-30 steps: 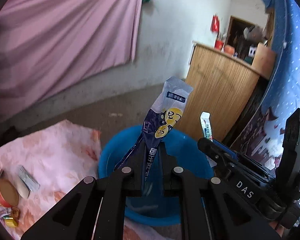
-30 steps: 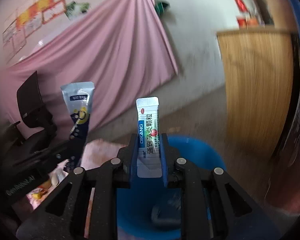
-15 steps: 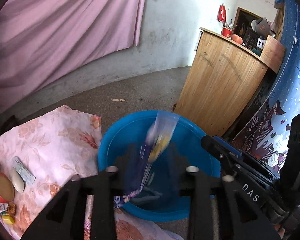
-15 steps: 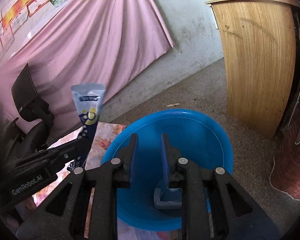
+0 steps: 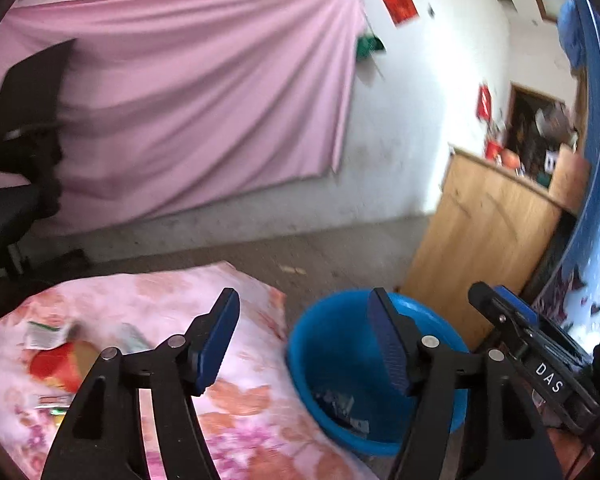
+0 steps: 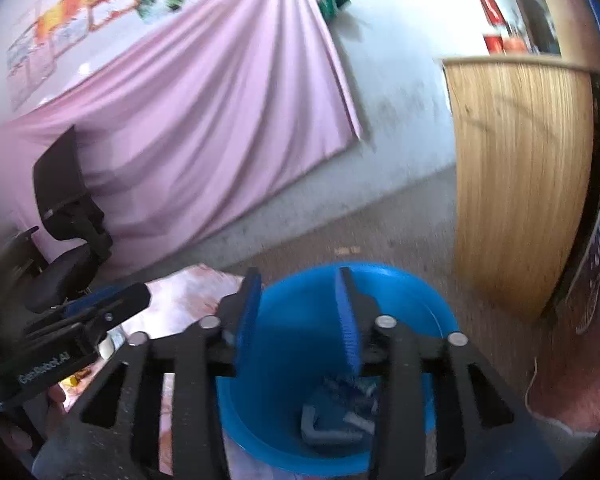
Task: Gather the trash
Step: 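Move both tools back over the bed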
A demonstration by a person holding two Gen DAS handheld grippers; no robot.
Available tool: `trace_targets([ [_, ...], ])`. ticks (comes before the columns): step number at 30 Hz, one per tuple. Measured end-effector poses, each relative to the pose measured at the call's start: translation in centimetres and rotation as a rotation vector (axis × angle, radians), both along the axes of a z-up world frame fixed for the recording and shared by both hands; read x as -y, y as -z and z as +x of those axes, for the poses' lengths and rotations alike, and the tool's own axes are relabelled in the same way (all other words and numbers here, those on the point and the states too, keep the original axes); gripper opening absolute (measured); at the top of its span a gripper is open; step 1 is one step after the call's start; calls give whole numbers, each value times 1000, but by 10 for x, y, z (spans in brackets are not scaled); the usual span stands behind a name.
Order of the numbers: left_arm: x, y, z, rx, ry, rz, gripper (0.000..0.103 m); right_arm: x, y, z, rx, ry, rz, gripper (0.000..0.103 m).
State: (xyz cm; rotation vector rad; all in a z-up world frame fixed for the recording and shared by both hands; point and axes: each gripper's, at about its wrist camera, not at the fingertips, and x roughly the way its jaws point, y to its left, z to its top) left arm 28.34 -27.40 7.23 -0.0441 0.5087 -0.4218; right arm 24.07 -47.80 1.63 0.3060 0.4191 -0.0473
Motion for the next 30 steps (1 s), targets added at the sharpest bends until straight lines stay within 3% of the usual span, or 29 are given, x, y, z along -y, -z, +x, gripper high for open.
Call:
trace_targets([
  [2,-20,-7,-8,35,-46,-28,87,-11,-8,-6,44,-13,-34,76],
  [4,-42,-15,-19,89,-112,-55,101,-21,-14,-10,88,-23,-59,84],
  [7,-75,-21,-37,166,-193,-89,101,-35,-24,-19,160,-39,-83,103],
  [20,-169,-22,-100,327,-409,-7,101,-113,-59,-48,494,-165,-100,103],
  [25,-201,-16,-119,354,-473,17,101,-147,-64,-53,565,-227,-133,103],
  [30,-219,-6,-128,354,-507,41,101,-177,-62,-49,563,-288,-175,103],
])
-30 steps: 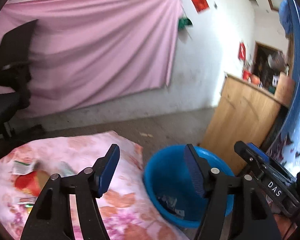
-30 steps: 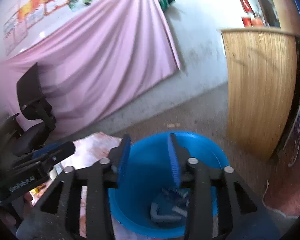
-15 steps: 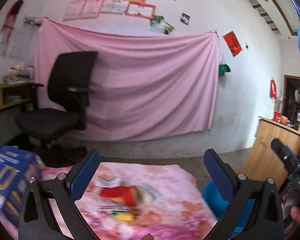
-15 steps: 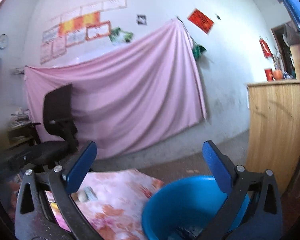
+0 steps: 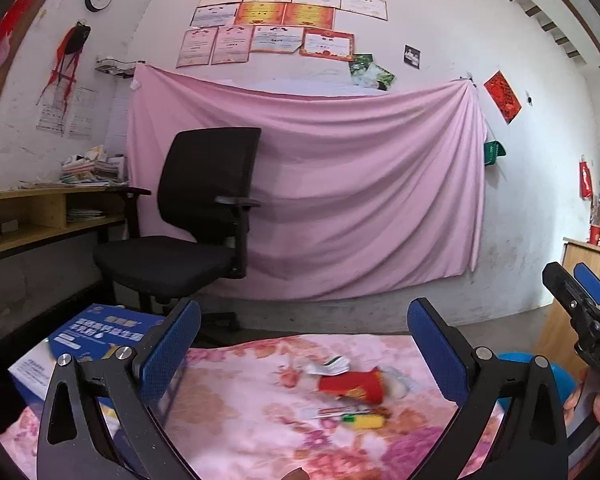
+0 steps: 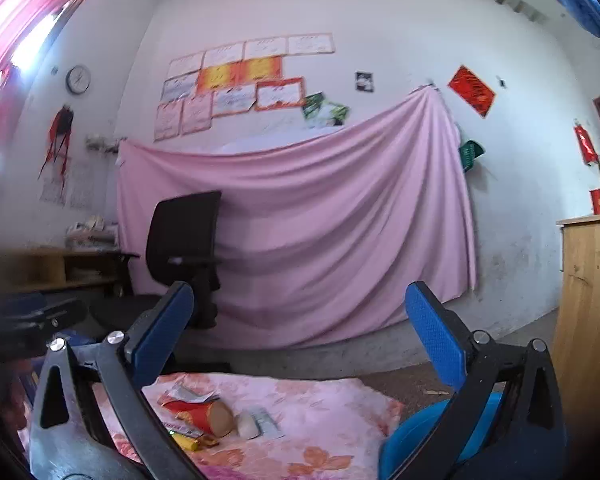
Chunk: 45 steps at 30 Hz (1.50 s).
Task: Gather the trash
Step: 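Move both tools back over the bed, then lower the right tool toward the small round brown shell while the left tool approaches the yellow cylinder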
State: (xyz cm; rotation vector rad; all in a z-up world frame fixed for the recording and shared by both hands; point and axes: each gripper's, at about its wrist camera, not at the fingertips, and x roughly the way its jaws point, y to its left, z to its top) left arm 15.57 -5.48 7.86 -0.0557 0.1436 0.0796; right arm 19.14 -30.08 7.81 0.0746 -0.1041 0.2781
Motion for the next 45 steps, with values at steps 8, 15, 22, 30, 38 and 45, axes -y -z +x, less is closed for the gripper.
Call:
trace_targets([
  [8,-14,25,22,-131,-6,-21,101,-34,15,18,-88,-45,-94,103],
  [15,-22,54,60,-345,30,-74,101,-44,38,57,-330,-88,-143,103],
  [22,-22,81,102,-554,121,-109,66,-60,69,95,-574,-167,-199,99],
  [30,-18,105,137,-688,213,-121,47,-86,95,122,-769,-310,-277,75],
  [38,-18,111,146,-729,257,-117,43,-114,110,133,-881,-402,-343,64],
  [45,-9,117,160,-749,290,-69,43,-110,120,142,-967,-453,-290,62],
])
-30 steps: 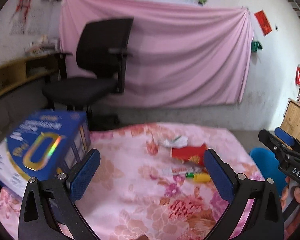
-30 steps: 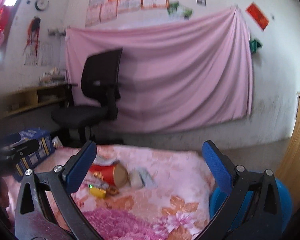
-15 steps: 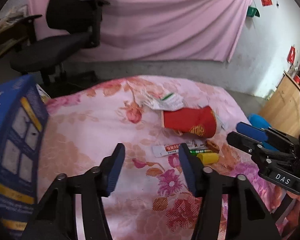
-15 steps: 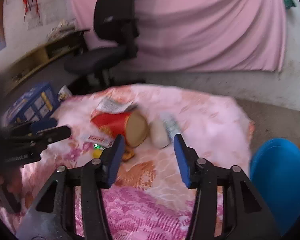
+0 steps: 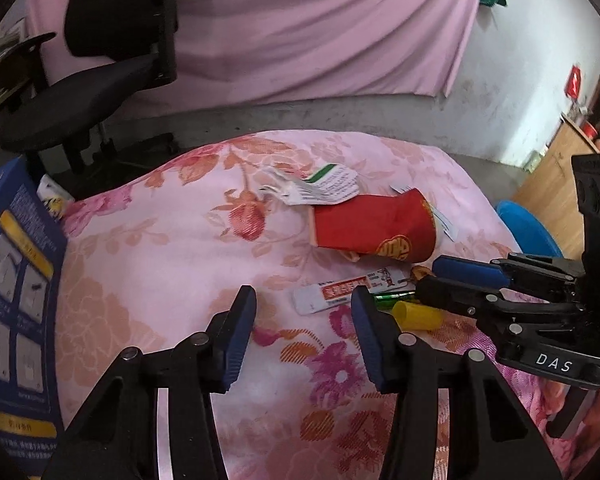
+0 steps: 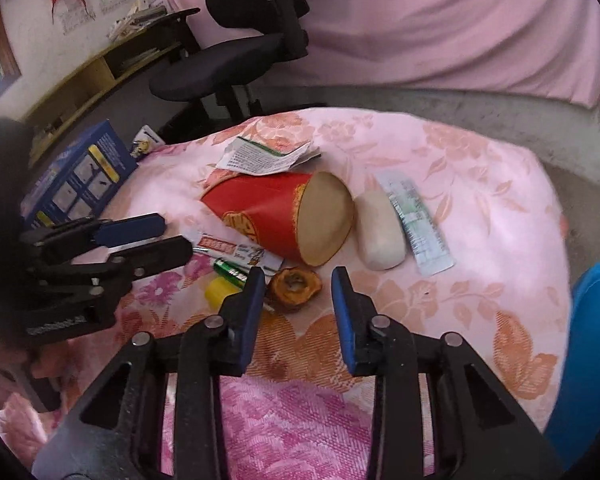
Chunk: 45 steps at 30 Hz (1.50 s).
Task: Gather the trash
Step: 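Lower the right tool toward the small round brown shell while the left tool approaches the yellow cylinder, then close the right tool on the brown shell while the left tool grasps the yellow cylinder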
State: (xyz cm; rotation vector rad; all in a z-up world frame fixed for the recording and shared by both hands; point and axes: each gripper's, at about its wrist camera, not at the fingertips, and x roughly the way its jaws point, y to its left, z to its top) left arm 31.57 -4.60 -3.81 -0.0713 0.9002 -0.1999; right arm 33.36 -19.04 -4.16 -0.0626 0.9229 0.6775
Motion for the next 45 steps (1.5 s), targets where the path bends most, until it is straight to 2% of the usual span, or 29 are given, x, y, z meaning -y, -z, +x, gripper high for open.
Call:
trace_targets([
  [4,6,3,4,-9,36,11,43,1,0,0,-15,-7,10,52],
  [6,7,5,6,-14,51,13,43,2,-1,-2,-7,-11,2,50],
  [7,8,5,7,-17,59,13,43,2,-1,-3,-4,-11,-1,45],
  [10,12,8,8,-20,81,23,43,6,-2,-3,3,4,-10,45],
  [12,16,8,7,-24,102,31,37,8,-2,-1,2,14,-11,45],
  [14,23,9,6,-24,133,46,25,9,-3,-1,10,24,-30,45],
  [17,29,11,1,-34,176,56,13,12,-4,-1,19,34,-54,45],
  [20,34,11,-3,-36,211,60,8,18,-4,0,20,47,-62,44],
  [30,35,11,6,-36,194,53,8,36,-5,2,28,105,-70,47],
  [37,36,9,10,-35,199,54,9,37,-1,8,20,122,-85,67],
  [45,41,9,13,-23,238,72,23,40,1,14,3,140,-67,68],
])
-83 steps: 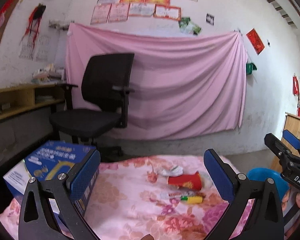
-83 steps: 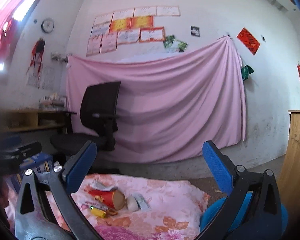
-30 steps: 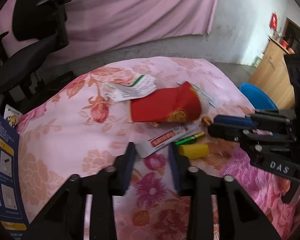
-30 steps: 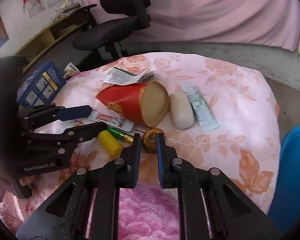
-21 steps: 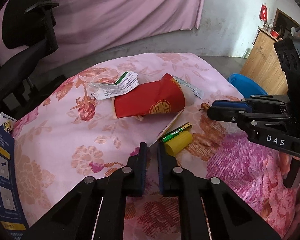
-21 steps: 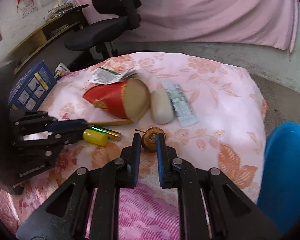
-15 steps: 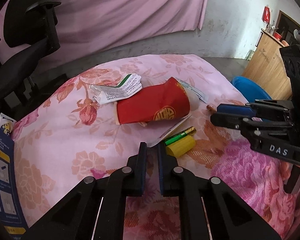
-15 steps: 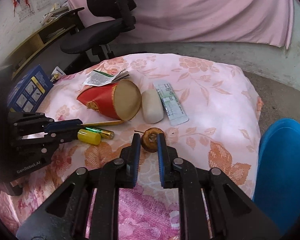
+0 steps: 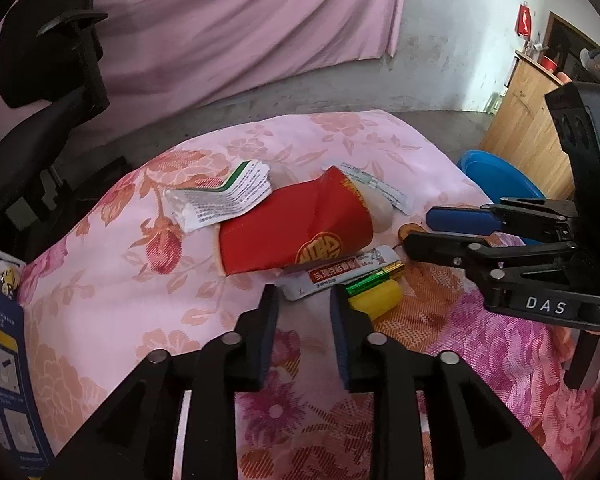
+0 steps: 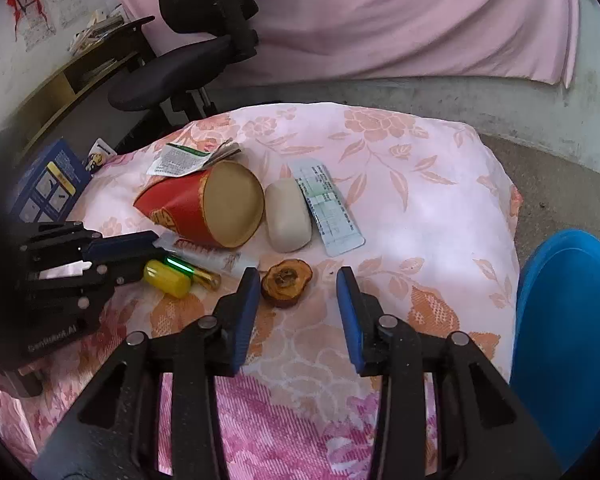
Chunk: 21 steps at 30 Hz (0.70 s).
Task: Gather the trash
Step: 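Close the right tool on the brown shell while the left tool grasps the yellow cylinder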
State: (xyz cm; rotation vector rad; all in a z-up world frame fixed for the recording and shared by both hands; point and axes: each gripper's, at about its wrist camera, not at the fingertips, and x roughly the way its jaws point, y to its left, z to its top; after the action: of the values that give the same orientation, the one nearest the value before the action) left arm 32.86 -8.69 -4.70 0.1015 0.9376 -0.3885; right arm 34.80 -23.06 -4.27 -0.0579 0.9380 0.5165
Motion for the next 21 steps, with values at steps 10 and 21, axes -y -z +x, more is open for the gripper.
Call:
trace_targets([
  [10,10,5,7,2,37,42,27,-4,2,2,-15,-4,-7,67],
  [21,17,6,3,15,76,60,11,2,2,1,-20,-4,2,52],
])
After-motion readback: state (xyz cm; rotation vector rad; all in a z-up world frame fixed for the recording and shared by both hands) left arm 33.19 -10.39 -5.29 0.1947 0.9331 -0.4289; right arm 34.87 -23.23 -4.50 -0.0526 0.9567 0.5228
